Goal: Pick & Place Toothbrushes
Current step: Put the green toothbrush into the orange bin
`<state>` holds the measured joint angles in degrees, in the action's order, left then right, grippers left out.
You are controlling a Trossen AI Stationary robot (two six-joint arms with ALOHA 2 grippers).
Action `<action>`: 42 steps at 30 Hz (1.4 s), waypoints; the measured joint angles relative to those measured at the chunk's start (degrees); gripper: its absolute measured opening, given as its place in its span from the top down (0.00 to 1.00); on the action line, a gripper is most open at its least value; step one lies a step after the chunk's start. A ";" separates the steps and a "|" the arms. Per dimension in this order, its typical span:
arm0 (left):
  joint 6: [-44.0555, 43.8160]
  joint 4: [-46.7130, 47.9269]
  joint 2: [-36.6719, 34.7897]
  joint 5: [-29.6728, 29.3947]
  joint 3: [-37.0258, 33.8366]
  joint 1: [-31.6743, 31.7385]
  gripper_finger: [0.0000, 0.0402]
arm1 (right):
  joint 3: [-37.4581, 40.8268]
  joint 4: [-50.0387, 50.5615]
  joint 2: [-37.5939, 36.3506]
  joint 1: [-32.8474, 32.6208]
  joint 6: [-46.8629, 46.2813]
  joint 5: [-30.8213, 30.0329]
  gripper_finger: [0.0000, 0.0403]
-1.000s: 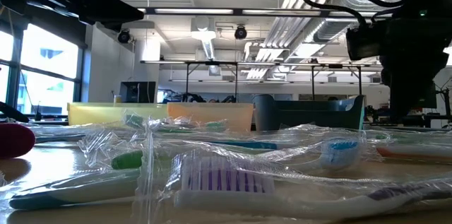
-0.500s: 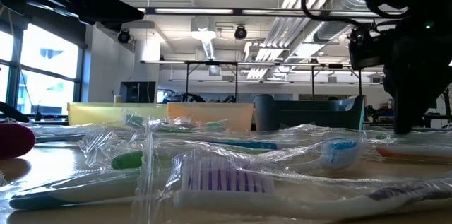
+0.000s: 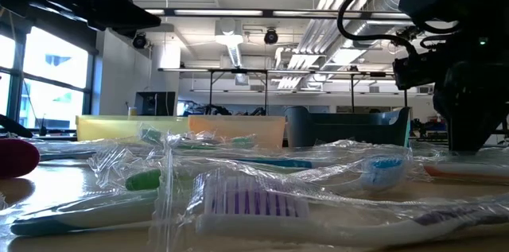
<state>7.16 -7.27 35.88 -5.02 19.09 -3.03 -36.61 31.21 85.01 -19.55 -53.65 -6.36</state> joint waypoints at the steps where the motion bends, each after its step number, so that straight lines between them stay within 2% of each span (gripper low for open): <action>1: 0.00 0.00 0.00 0.00 0.00 0.02 1.00 | 0.01 -0.04 0.00 0.00 0.00 0.04 0.62; 20: 0.00 0.20 0.00 -0.07 0.00 0.00 1.00 | 0.10 0.40 0.07 0.04 -0.06 0.24 0.97; 25: -0.01 0.17 0.00 -0.07 0.00 0.02 1.00 | 0.21 0.32 -1.24 0.09 -0.07 0.81 0.96; 31: -0.09 0.17 0.00 -0.06 0.00 0.02 1.00 | 0.39 -0.19 -6.67 -0.06 0.65 4.07 0.97; 38: -3.16 -0.56 -0.02 0.00 0.00 0.02 1.00 | 0.28 0.37 -13.88 0.13 1.62 1.90 0.98; 42: -5.20 -1.83 -0.02 0.02 0.00 0.02 1.00 | 0.26 -0.04 -17.80 0.17 2.79 -2.45 0.97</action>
<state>1.96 -9.09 35.86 -4.99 19.09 -3.01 -36.36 31.17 67.21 -19.38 -50.86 -8.81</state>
